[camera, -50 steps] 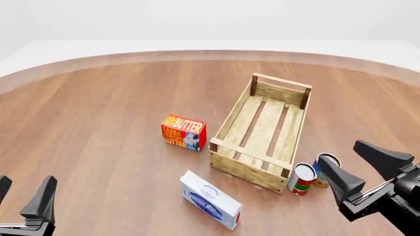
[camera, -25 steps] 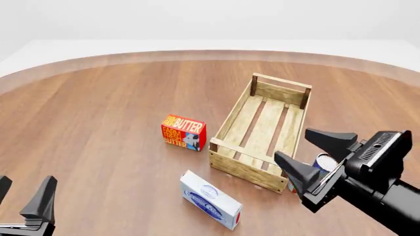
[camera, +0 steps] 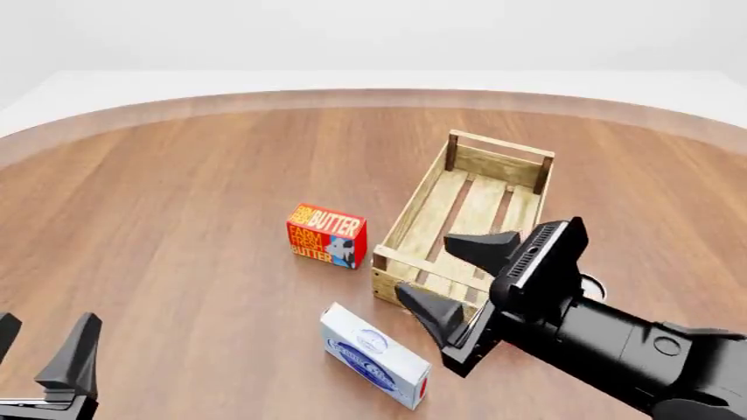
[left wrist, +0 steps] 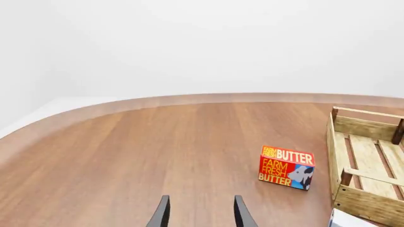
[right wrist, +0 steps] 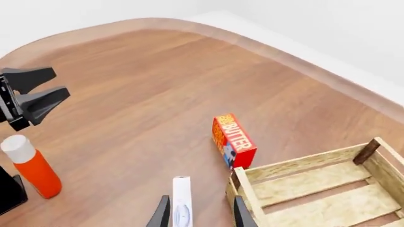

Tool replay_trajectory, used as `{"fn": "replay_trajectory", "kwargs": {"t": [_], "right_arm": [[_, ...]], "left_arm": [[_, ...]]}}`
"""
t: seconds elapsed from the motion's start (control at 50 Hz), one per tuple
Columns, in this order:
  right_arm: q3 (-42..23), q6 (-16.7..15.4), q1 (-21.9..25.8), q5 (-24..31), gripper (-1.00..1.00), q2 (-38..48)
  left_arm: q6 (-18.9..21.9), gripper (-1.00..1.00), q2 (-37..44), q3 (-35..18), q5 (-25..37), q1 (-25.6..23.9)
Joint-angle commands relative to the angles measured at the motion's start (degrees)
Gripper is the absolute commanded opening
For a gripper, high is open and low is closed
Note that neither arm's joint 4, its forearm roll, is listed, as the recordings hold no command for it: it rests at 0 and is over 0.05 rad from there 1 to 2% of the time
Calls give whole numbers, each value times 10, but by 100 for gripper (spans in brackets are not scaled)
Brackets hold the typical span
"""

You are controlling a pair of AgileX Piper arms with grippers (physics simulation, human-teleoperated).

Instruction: Pick up the ketchup, and put it in the wooden tray.

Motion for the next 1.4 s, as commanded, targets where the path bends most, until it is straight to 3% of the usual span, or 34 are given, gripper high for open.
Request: {"fn": "replay_trajectory", "kwargs": {"t": [0.02, 0.7, 1.4], "right_arm": [[-34, -2, 50, -38, 100, 87], [-168, 26, 186, -73, 100, 287], [-245, 47, 278, -58, 100, 376]], "left_arm": [[0, 100, 0, 0, 0, 0], [0, 100, 0, 0, 0, 0], [0, 100, 0, 0, 0, 0]]}}
